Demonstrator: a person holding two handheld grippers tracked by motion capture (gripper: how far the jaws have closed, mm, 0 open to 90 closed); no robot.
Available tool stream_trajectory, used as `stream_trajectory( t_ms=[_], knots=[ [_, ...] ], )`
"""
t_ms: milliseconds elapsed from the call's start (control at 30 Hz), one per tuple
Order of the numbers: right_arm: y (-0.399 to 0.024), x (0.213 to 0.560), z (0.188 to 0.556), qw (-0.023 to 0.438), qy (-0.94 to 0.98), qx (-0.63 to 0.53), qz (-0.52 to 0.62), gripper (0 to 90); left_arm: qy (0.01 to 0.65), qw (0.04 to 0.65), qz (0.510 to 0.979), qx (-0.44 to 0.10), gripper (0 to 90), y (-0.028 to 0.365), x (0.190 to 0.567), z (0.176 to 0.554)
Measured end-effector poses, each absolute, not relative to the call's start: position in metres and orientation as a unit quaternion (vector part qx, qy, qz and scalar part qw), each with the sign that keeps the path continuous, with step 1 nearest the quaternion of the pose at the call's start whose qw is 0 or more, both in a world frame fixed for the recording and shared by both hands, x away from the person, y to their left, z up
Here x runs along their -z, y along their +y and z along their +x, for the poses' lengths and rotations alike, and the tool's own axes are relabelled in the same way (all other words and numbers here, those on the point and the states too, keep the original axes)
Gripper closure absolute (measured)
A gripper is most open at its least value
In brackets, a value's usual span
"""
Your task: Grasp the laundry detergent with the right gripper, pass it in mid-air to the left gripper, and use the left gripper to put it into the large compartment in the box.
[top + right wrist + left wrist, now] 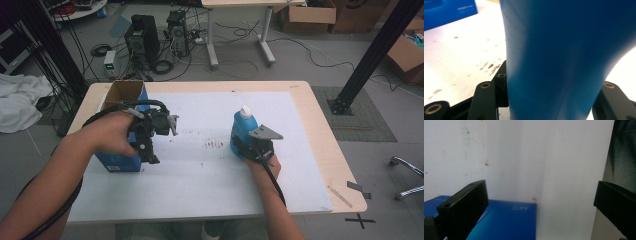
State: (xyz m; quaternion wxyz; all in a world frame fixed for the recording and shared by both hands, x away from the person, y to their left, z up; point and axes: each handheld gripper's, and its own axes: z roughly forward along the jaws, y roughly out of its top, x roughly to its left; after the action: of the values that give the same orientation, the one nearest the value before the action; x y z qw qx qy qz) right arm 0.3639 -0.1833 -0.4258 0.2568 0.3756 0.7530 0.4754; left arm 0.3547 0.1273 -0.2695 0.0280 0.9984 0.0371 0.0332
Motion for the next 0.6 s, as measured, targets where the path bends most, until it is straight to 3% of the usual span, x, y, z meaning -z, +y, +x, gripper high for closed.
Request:
stream_trajectory(
  t_ms=[300,600],
  knots=[
    [-0.206,0.390,0.355,0.184,0.786,-0.516,0.287,44.3,0.030,0.032,0.999,-0.026,0.1,0.119,0.264,0.351],
    [-0.197,0.369,0.346,0.125,0.823,-0.530,0.163,44.3,0.004,0.029,0.999,-0.020,0.1,0.098,0.256,0.344]
  ],
)
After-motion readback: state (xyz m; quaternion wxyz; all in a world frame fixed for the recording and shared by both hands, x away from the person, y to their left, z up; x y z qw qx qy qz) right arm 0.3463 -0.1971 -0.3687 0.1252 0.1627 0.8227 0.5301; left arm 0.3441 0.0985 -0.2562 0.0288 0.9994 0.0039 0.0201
